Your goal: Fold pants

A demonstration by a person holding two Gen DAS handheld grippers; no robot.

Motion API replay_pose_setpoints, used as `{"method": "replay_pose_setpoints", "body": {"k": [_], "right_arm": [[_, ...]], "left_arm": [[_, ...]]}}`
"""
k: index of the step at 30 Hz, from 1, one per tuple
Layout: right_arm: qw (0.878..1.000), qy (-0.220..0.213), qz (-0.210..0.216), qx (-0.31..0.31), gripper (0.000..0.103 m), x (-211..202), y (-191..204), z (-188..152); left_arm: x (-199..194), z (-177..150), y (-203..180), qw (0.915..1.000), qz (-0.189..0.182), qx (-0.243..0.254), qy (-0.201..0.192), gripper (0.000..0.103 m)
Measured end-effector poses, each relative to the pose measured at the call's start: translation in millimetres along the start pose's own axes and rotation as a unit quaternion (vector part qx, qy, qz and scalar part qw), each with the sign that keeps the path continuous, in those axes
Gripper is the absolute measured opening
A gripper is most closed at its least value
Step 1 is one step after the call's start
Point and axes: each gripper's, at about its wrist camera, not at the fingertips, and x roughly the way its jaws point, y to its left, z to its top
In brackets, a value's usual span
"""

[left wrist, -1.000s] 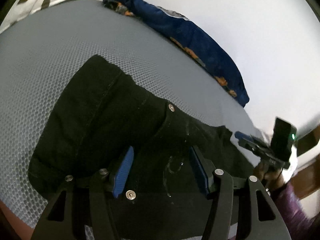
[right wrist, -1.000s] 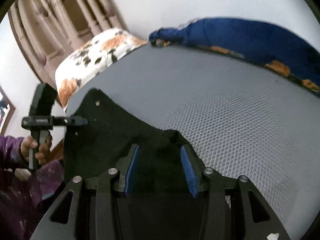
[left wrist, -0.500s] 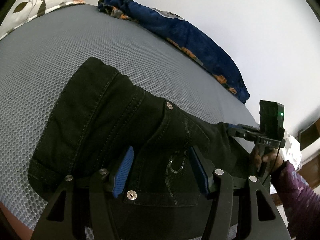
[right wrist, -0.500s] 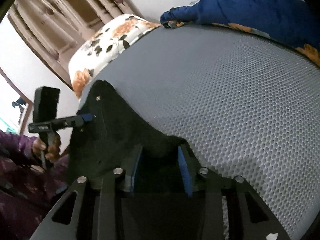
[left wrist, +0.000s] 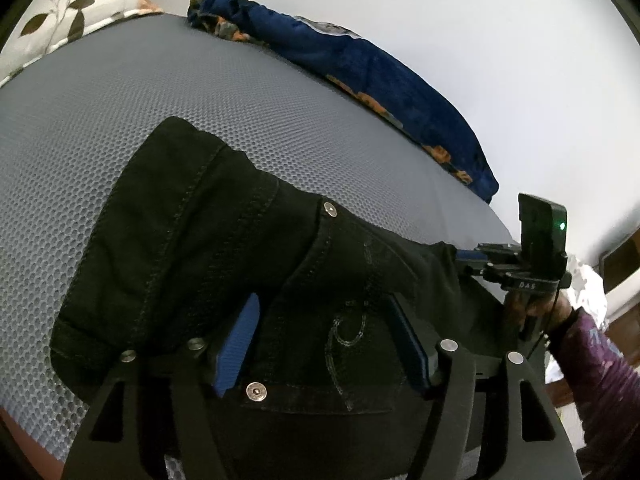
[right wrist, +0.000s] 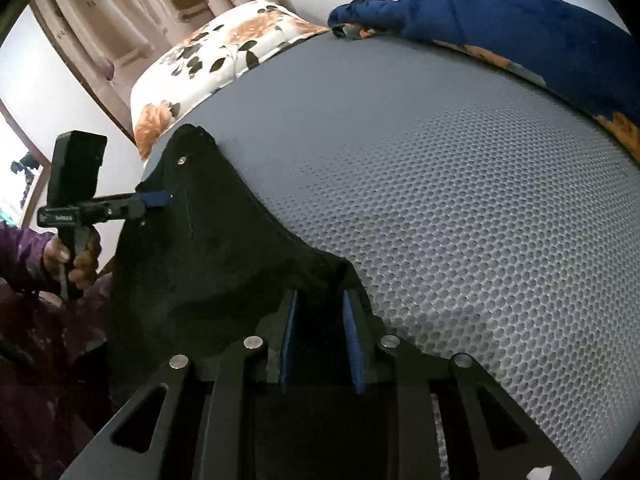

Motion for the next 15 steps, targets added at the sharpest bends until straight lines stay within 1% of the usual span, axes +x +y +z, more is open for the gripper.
{"method": "replay_pose_setpoints", "body": {"k": [1,3,4,5,7,9,11,13,15], "right_arm": [[1.000,0.001,0.006,-0.002,0.022,-0.4,0.3,1.1],[0.999,0.002,0.034,-0.006,0.022,-0.3,3.8,3.4],[0.999,0.003,0.037,-0.011,0.022,-0.2,6.1,4.3],[0.999,0.006,0.035,-0.019,0.022,0.1,7.8,5.3],[0.999,0.011,0.034,-0.017,0.022,2.0,3.6,7.0],[0.999,0.024,0.023,-0.017,0.023,7.8,-0.7,9.9],[0.999,0.029,0.037,-0.006,0.024,10.9,-3.9,12.7],[0.999,0.024,0.032,-0.011,0.022,10.5,-2.1,13.3],[1.000,0.010,0.018,-0.015,0.017,8.4,2.8,11.7]], "left_arm": [[0.0,-0.6,-0.4,1.0000,0.000,0.001,-0.001,0.067],[0.2,-1.2,-0.7,1.0000,0.000,0.002,-0.002,0.068],[0.5,-1.5,-1.0,1.0000,0.000,0.002,-0.002,0.068],[1.0,-1.8,-1.4,1.0000,0.000,0.003,-0.002,0.068],[1.8,-2.5,-2.5,1.0000,0.001,0.007,-0.002,0.070],[2.5,-3.1,-4.5,0.9999,0.003,0.011,-0.003,0.071],[2.7,-3.3,-5.5,0.9999,0.004,0.014,-0.003,0.072],[2.7,-2.8,-4.8,0.9999,0.002,0.013,-0.003,0.072],[2.8,-3.4,-4.7,0.9999,0.002,0.014,-0.006,0.072]]}}
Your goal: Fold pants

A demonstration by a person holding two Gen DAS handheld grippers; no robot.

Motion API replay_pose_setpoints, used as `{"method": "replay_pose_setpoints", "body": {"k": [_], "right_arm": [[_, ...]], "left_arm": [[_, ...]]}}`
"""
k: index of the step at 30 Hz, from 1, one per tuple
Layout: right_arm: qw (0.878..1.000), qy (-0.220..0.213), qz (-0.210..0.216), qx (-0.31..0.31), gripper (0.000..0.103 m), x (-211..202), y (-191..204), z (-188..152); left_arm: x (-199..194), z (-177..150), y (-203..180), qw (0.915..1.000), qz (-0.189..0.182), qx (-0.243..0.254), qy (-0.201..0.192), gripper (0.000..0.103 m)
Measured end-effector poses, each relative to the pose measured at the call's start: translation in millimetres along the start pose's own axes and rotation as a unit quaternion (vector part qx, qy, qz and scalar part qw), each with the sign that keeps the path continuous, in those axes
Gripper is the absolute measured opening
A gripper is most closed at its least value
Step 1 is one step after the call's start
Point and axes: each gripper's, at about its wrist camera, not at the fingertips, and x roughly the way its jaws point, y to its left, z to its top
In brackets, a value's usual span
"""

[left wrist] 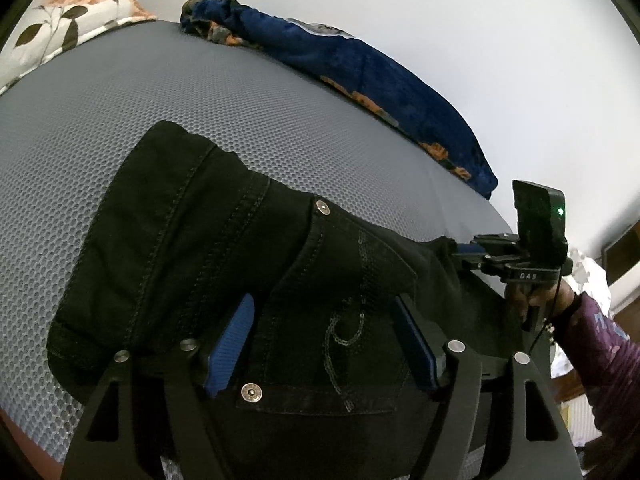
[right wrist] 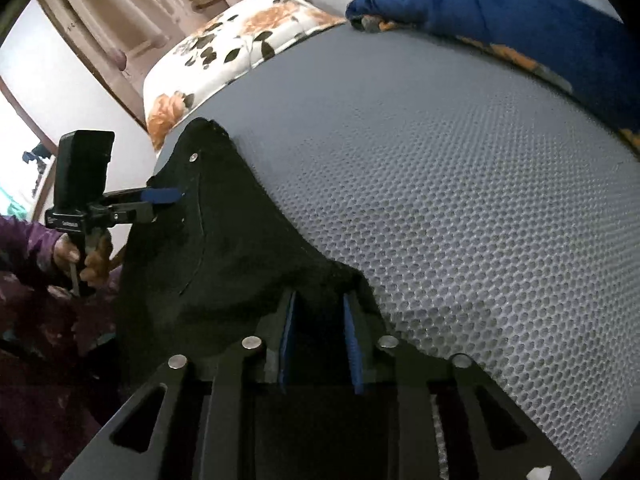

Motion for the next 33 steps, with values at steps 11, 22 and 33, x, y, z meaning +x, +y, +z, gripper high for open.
{"method": "replay_pose_setpoints", "body": {"k": [11,22,33], "right_arm": [[0.995,-0.066,-0.040,0.065,0.004,-0.3,-15.3,-8.5],[0.981,-0.121,-0.108,0.105,0.010,-28.5,-22.4,-21.3],[0.991,-0.082,-0.087,0.055,0.000,7.4,30.4,-12.1]], "left_arm": [[-3.8,-6.2,2.1,0.9992,0.014,-0.019,-0.031,0.068],[-14.5,2.9,21.9,0.9950,0.052,-0.069,-0.051,0.034],[-0.5,21.4,22.4,0.9958,0.054,-0.043,-0.060,0.044]]}}
